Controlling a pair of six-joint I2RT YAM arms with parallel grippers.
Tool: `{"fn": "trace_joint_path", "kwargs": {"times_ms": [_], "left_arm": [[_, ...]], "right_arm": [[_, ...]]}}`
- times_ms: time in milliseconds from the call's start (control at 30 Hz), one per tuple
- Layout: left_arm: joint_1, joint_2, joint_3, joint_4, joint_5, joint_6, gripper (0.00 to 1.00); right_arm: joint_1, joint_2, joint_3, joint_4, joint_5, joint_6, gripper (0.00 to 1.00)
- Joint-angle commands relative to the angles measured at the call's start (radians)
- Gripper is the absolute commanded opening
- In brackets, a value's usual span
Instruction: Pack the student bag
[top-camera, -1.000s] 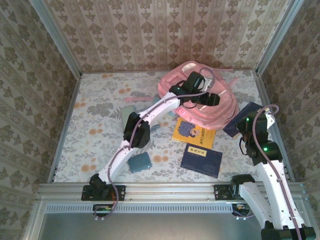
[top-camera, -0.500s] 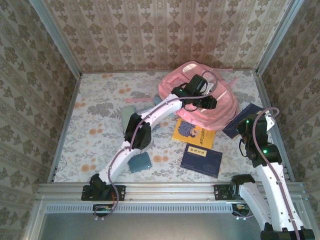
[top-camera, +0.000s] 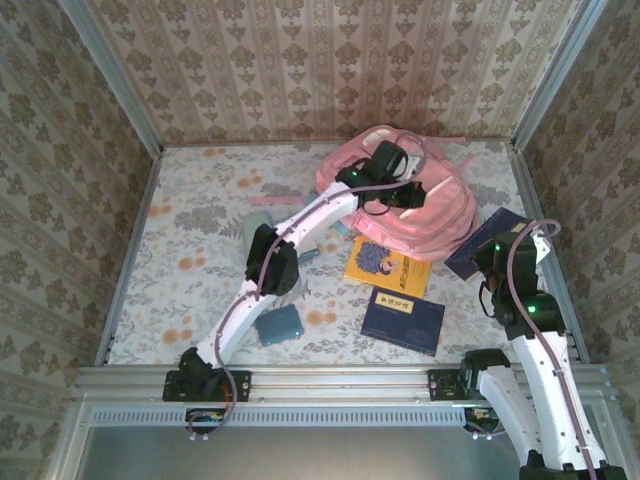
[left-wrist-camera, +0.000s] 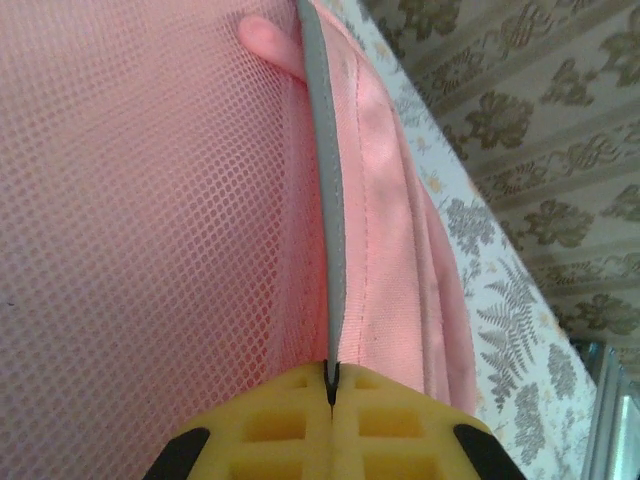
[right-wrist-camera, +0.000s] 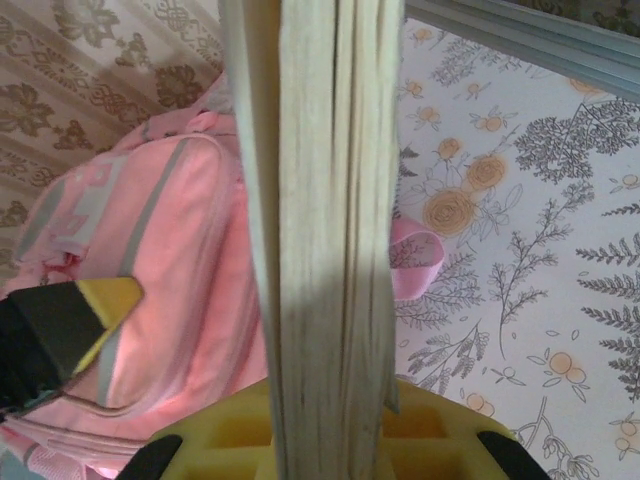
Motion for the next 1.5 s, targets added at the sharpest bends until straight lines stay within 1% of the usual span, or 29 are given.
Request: {"fn": "trace_joint_path", "kwargs": {"times_ms": [0,167,267,367,433,500,567,633,700,833,900,1100,1167,1233,1267,1300,1333,1400,1433,1467], "left_arm": [[0.056,-0.181,0.045,0.03,-0.01,-0.032,0.0],[0.102,-0.246,0.063,0.041,-0.002,-0.045,0.0],[0.137,-0.261,0.064,0.077,0.039,-0.076,0.0],[0.166,-0.265,0.057,0.105,0.074,-0.109,0.0],[0.186,-0.269,0.039,0.15,0.114,-0.13,0.0],[0.201,-0.269,0.031,0.183,0.144,-0.157,0.0],[0.215,-0.271,0.017,0.215,0.155,-0.184,0.0],[0.223,-0.273,0.015,0.225,0.155,-0.192,0.0],[0.227,-0.27,0.009,0.237,0.189,-0.202,0.0],[0.233,-0.268,-0.005,0.252,0.202,-0.214,0.0],[0.234,-0.268,-0.008,0.254,0.205,-0.216,0.0],[0.234,-0.266,-0.014,0.258,0.21,-0.218,0.0],[0.234,-0.266,-0.018,0.258,0.214,-0.218,0.0],[0.234,-0.267,-0.019,0.258,0.219,-0.216,0.0],[0.234,-0.267,-0.022,0.257,0.221,-0.215,0.0],[0.234,-0.269,-0.024,0.257,0.221,-0.213,0.0],[0.235,-0.269,-0.025,0.253,0.221,-0.211,0.0],[0.238,-0.269,-0.029,0.254,0.221,-0.211,0.0],[0.24,-0.268,-0.031,0.256,0.221,-0.214,0.0],[0.243,-0.267,-0.032,0.258,0.221,-0.218,0.0]], "right_arm": [[-0.005,-0.02,0.06,0.01,-0.004,-0.017,0.0],[-0.007,-0.013,0.037,0.074,-0.054,-0.01,0.0],[-0.016,0.021,0.003,0.197,-0.191,0.002,0.0],[-0.039,0.097,-0.041,0.393,-0.381,0.066,0.0],[-0.072,0.185,-0.07,0.575,-0.526,0.151,0.0],[-0.097,0.288,-0.086,0.733,-0.627,0.247,0.0],[-0.101,0.39,-0.085,0.878,-0.688,0.301,0.0],[-0.1,0.489,-0.065,0.972,-0.718,0.334,0.0],[-0.1,0.574,-0.047,1.047,-0.74,0.359,0.0],[-0.095,0.718,0.001,1.136,-0.749,0.39,0.0],[-0.079,0.782,0.042,1.12,-0.74,0.386,0.0],[0.016,0.987,0.174,1.185,-0.698,0.413,0.0],[0.056,1.049,0.239,1.142,-0.661,0.405,0.0],[0.109,1.111,0.333,1.044,-0.601,0.37,0.0],[0.132,1.141,0.373,0.998,-0.567,0.354,0.02],[0.161,1.174,0.419,0.966,-0.534,0.34,0.1],[0.188,1.208,0.463,0.947,-0.501,0.325,0.29],[0.228,1.277,0.559,0.88,-0.462,0.291,0.6],[0.242,1.313,0.603,0.857,-0.462,0.278,0.71],[0.246,1.325,0.615,0.862,-0.463,0.274,0.78]]}}
